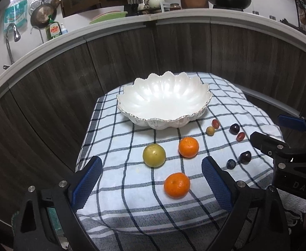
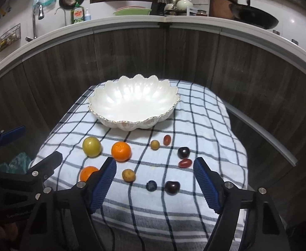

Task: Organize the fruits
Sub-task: 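Close the left gripper on a mandarin orange while the right gripper grasps the blueberry, then lift and carry the orange and blueberry over the white bowl with both grippers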

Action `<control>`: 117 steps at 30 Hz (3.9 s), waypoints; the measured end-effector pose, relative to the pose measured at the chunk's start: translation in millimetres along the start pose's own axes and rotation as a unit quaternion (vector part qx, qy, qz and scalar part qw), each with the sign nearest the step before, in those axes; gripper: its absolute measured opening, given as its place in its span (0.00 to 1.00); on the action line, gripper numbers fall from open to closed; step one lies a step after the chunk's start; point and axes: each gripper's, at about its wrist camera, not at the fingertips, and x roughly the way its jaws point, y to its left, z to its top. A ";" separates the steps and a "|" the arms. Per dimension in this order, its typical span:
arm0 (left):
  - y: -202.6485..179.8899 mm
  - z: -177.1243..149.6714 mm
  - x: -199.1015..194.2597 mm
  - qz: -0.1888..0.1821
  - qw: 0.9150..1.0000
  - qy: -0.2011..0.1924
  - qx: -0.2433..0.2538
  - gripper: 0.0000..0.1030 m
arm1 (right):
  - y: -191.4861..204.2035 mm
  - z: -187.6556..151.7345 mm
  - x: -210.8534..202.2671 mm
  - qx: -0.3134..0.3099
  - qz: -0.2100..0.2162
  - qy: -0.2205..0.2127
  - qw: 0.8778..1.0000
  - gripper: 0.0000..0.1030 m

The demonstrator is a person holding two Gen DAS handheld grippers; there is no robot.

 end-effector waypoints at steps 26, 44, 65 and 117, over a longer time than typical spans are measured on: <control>-20.7 -38.3 81.5 -0.045 0.995 0.083 0.012 0.69 | 3.9 -37.3 89.5 -0.007 0.025 0.090 0.996 0.35; -26.5 -46.5 103.0 -0.073 0.991 0.115 0.009 0.56 | 3.2 -51.9 116.4 -0.010 0.016 0.132 0.991 0.33; -24.2 -39.2 93.3 -0.081 0.992 0.099 0.010 0.43 | 3.4 -45.9 111.0 -0.008 0.022 0.121 0.992 0.22; 39.1 98.4 129.2 -0.033 0.997 0.046 -0.053 0.43 | -13.9 104.9 135.9 0.024 0.018 0.026 0.999 0.22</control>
